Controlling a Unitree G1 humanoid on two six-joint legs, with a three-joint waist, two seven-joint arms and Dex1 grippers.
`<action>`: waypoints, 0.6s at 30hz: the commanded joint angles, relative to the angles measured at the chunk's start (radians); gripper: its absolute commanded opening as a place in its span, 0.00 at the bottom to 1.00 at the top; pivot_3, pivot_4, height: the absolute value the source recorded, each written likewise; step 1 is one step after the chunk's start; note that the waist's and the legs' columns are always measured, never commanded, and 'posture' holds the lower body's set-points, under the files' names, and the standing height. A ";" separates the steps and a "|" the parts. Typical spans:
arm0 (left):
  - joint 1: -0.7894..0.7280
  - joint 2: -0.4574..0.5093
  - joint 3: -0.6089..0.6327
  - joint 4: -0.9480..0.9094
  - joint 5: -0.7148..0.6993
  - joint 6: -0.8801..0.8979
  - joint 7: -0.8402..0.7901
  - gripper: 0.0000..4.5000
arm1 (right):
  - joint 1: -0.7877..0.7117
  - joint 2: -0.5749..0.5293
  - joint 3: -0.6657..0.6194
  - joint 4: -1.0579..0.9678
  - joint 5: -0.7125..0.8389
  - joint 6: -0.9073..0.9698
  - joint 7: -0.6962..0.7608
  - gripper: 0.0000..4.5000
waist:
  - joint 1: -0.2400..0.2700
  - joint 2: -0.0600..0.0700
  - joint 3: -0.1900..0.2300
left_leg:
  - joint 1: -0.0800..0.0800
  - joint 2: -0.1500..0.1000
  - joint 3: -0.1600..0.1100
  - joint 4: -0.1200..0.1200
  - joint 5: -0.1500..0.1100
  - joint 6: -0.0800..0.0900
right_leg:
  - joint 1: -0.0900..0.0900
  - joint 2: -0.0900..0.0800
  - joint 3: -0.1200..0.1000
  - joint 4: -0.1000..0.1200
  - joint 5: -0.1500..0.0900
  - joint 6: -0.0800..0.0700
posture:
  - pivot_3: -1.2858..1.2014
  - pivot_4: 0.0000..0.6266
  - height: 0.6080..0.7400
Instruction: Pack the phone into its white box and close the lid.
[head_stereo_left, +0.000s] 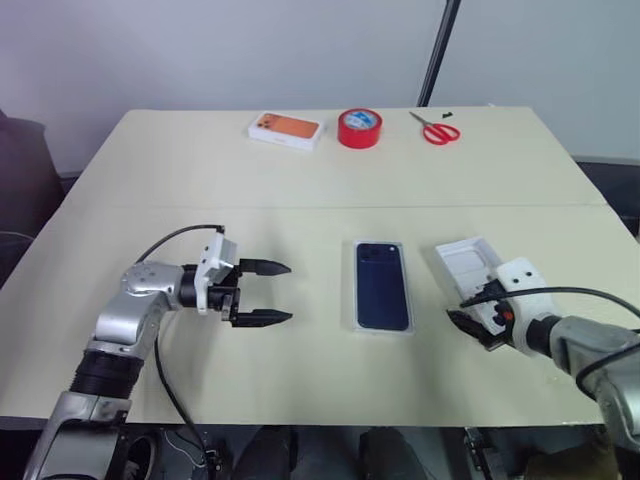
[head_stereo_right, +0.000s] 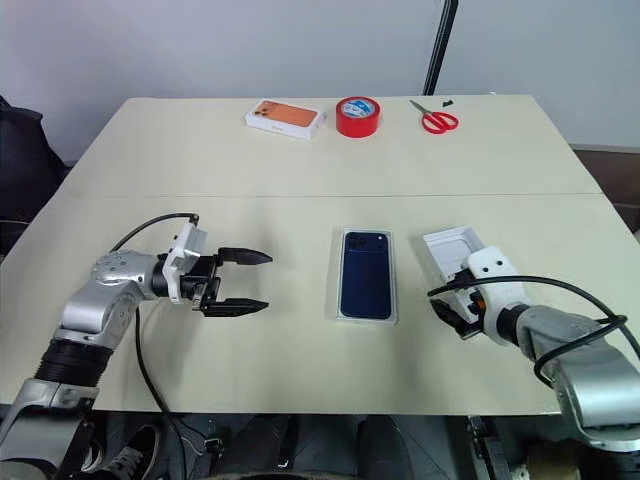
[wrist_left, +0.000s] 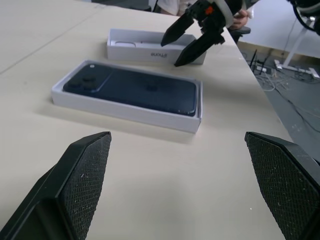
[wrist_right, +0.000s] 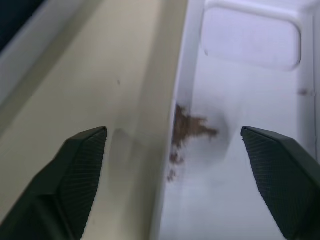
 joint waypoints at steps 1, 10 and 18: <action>0.008 0.000 0.018 -0.042 0.000 -0.028 0.014 1.00 | 0.025 -0.042 0.005 -0.024 0.025 0.044 0.017 0.59 | 0.001 0.000 0.000 | 0.000 0.000 0.000 0.000 0.000 0.000 | 0.000 0.000 0.000 0.000 0.000 0.000 | 0.52 0.24 1.00; 0.017 -0.007 0.018 -0.048 0.000 -0.037 0.041 1.00 | 0.005 -0.030 0.023 -0.019 0.025 0.076 -0.040 0.01 | -0.002 0.000 0.000 | 0.002 0.000 0.000 0.000 -0.001 0.001 | 0.002 0.000 0.000 0.000 0.000 0.000 | 0.52 0.24 1.00; -0.019 -0.010 0.031 -0.009 0.006 -0.035 0.069 1.00 | -0.288 0.249 -0.129 0.027 0.121 0.242 -0.096 0.01 | -0.015 0.001 0.001 | 0.003 0.001 0.000 -0.001 0.000 0.001 | 0.002 0.001 0.001 0.001 0.000 0.000 | 0.52 0.24 1.00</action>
